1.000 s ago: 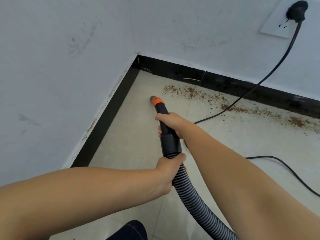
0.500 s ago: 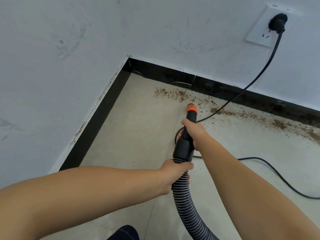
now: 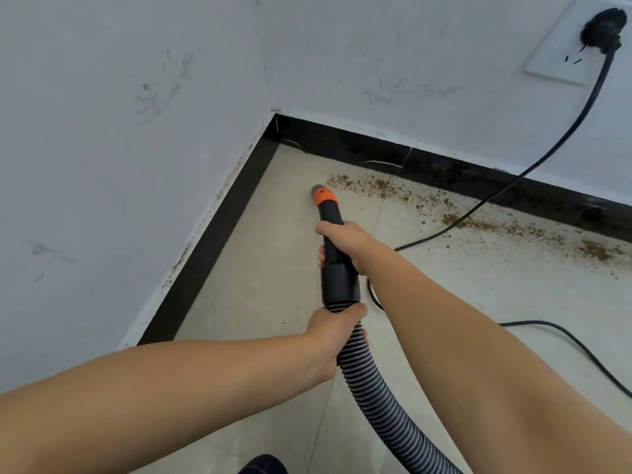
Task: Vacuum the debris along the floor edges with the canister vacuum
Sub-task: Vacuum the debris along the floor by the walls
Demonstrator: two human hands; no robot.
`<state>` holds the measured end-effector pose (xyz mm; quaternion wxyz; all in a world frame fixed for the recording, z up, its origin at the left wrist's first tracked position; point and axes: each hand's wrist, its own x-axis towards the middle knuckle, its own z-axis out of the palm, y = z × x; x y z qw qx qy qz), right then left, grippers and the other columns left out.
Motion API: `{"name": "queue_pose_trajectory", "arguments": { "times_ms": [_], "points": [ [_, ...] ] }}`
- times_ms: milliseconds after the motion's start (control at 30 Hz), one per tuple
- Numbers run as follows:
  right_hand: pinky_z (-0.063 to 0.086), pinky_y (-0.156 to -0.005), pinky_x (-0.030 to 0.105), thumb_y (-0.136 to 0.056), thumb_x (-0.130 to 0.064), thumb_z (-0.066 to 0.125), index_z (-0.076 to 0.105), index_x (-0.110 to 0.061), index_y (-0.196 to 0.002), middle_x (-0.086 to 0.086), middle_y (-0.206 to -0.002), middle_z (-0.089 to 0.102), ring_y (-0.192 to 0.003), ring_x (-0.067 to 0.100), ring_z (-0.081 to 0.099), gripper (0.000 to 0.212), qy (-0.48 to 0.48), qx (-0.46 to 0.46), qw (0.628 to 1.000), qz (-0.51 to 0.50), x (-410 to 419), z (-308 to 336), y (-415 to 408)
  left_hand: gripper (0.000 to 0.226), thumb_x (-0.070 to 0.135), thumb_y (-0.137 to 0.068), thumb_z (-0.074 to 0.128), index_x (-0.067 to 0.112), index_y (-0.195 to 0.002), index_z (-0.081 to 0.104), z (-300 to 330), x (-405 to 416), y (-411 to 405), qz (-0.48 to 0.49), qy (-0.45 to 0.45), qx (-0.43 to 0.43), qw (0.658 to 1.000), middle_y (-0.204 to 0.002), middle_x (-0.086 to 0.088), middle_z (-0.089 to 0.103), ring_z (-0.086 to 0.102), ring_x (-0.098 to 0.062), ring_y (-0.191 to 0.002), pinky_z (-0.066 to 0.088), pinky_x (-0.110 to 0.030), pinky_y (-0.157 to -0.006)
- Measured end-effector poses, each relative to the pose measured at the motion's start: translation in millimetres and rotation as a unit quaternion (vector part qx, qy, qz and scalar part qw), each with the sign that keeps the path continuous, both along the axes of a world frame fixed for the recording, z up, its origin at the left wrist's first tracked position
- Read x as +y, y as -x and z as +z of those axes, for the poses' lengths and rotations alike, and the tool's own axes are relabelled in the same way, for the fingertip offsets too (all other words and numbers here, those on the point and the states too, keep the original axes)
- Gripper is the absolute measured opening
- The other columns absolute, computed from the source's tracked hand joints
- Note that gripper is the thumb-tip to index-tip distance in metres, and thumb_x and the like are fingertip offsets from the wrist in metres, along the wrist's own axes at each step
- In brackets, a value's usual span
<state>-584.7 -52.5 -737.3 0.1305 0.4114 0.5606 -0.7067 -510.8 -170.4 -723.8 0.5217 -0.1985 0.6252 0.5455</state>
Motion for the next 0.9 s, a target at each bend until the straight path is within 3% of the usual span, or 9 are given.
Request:
{"name": "queue_pose_trajectory", "arguments": {
  "times_ms": [200,600,700,900],
  "points": [
    [0.051,-0.05,0.031,-0.091,-0.013,0.057,0.045,-0.008,-0.094,0.012,-0.062,0.052,-0.042,0.02,0.052,0.014,0.006,0.007,0.999,-0.036,5,1,2,0.014,0.015,-0.088,0.064,0.005,-0.091,0.055,-2,2,9,-0.016,0.002,0.015,1.0,-0.067,-0.009,0.059,0.057,-0.021,-0.054,0.052,-0.029,-0.057],
    [0.053,-0.061,0.037,-0.088,-0.014,0.06,0.046,-0.008,-0.096,0.012,-0.066,0.054,-0.049,0.023,0.054,0.017,-0.005,-0.03,0.976,-0.217,62,-9,-63,0.011,0.014,-0.086,0.065,0.009,-0.091,0.056,3,33,-15,-0.142,-0.033,0.004,0.989,-0.065,-0.006,0.058,0.057,-0.016,-0.052,0.05,-0.02,-0.046],
    [0.054,-0.064,0.038,-0.089,-0.015,0.06,0.047,-0.007,-0.102,0.012,-0.067,0.055,-0.051,0.023,0.055,0.02,-0.011,-0.029,0.978,-0.204,71,-5,-60,0.013,0.016,-0.086,0.066,0.009,-0.092,0.056,6,42,-15,-0.134,-0.038,0.006,0.99,-0.066,-0.005,0.058,0.057,-0.016,-0.054,0.052,-0.021,-0.05],
    [0.053,-0.054,0.035,-0.088,-0.014,0.06,0.047,-0.005,-0.101,0.012,-0.063,0.054,-0.044,0.022,0.055,0.021,-0.005,-0.019,0.993,-0.114,51,-4,-36,0.016,0.016,-0.087,0.066,0.007,-0.097,0.056,1,33,-12,-0.07,-0.026,-0.006,0.997,-0.068,-0.007,0.058,0.056,-0.019,-0.056,0.052,-0.024,-0.052]
  ]
}}
